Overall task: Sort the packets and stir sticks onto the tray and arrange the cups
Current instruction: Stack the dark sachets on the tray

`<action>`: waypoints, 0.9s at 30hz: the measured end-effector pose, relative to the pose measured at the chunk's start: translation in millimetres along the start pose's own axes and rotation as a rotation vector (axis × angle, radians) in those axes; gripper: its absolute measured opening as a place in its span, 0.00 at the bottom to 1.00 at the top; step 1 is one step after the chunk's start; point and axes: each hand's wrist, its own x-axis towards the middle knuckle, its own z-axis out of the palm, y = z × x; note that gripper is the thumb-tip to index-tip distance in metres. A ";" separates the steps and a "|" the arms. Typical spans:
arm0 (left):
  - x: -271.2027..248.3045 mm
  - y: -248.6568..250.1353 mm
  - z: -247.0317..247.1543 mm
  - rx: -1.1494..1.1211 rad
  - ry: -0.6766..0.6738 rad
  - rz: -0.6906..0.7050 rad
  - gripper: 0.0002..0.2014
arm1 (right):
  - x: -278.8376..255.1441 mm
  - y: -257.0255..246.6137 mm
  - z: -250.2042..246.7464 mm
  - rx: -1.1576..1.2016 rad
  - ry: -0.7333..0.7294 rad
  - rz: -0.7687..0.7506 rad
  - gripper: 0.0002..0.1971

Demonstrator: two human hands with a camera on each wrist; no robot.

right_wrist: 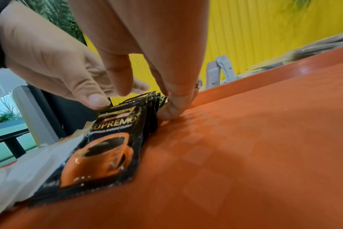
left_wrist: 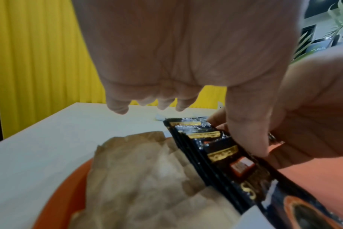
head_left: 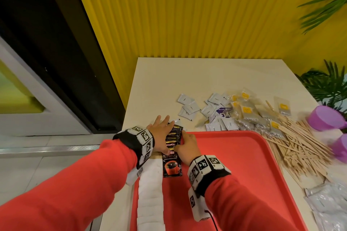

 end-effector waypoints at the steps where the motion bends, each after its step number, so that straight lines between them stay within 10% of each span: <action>1: 0.3 -1.2 -0.3 -0.003 0.000 -0.007 0.55 | 1.5 -0.3 -1.7 0.022 -0.002 0.007 0.23; 14: -0.1 0.9 5.9 -0.164 0.048 -0.045 0.54 | 8.3 -10.0 -4.7 0.245 -0.029 0.152 0.29; 21: -10.9 4.4 3.5 -1.182 0.275 -0.161 0.31 | -9.9 -10.4 -13.3 0.477 -0.030 0.170 0.13; 27: -16.9 12.1 13.8 -1.854 0.274 -0.237 0.25 | -17.4 -11.3 -13.3 0.698 -0.080 0.225 0.26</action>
